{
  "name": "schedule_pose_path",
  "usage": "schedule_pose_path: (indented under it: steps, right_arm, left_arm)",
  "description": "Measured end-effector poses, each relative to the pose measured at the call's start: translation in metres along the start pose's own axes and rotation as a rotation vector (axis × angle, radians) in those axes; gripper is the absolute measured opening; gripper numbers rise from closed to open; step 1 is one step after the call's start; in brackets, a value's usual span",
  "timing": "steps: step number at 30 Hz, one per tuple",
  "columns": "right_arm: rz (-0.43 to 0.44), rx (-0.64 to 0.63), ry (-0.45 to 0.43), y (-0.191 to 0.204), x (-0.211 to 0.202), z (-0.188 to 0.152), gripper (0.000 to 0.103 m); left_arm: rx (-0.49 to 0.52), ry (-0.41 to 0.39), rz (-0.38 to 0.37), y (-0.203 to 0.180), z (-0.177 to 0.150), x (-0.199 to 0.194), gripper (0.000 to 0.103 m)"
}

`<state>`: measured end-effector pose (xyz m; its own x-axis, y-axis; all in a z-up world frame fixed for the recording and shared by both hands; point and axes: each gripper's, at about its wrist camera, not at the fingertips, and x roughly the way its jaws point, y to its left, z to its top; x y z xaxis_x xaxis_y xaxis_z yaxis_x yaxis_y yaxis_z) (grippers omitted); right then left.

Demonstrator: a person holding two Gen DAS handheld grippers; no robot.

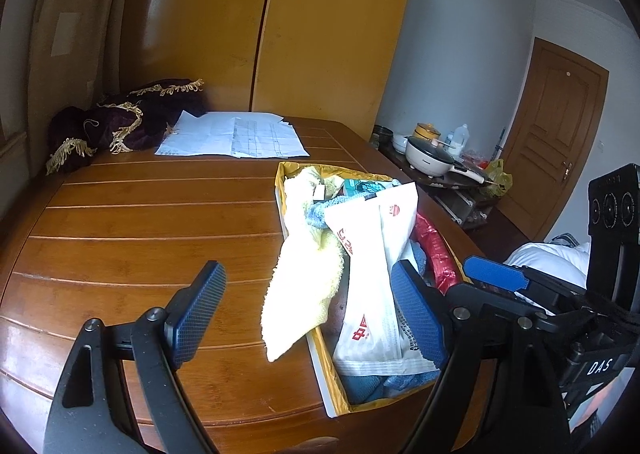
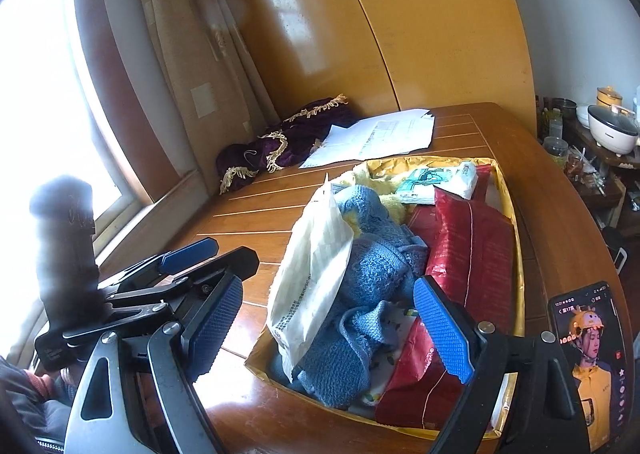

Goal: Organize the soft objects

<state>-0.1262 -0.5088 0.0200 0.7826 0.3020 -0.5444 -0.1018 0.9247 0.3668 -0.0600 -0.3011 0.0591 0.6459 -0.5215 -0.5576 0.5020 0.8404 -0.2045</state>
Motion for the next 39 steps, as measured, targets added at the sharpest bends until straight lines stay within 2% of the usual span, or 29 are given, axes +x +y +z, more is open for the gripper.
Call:
schedule_pose_path:
  steps: [9, 18, 39]
  right_arm:
    - [-0.003, -0.008, -0.002, -0.002, -0.002, 0.003, 0.089]
    - [-0.01, 0.002, 0.002, -0.007, -0.002, 0.004, 0.089]
    - [-0.017, 0.007, 0.008, -0.012, 0.002, 0.007, 0.089]
  left_arm:
    - [0.017, 0.018, 0.012, -0.004, -0.002, 0.003, 0.085]
    - [0.031, 0.091, 0.038, -0.005, -0.003, 0.017, 0.085]
    - [0.059, 0.102, 0.143, -0.004, -0.007, 0.021, 0.085]
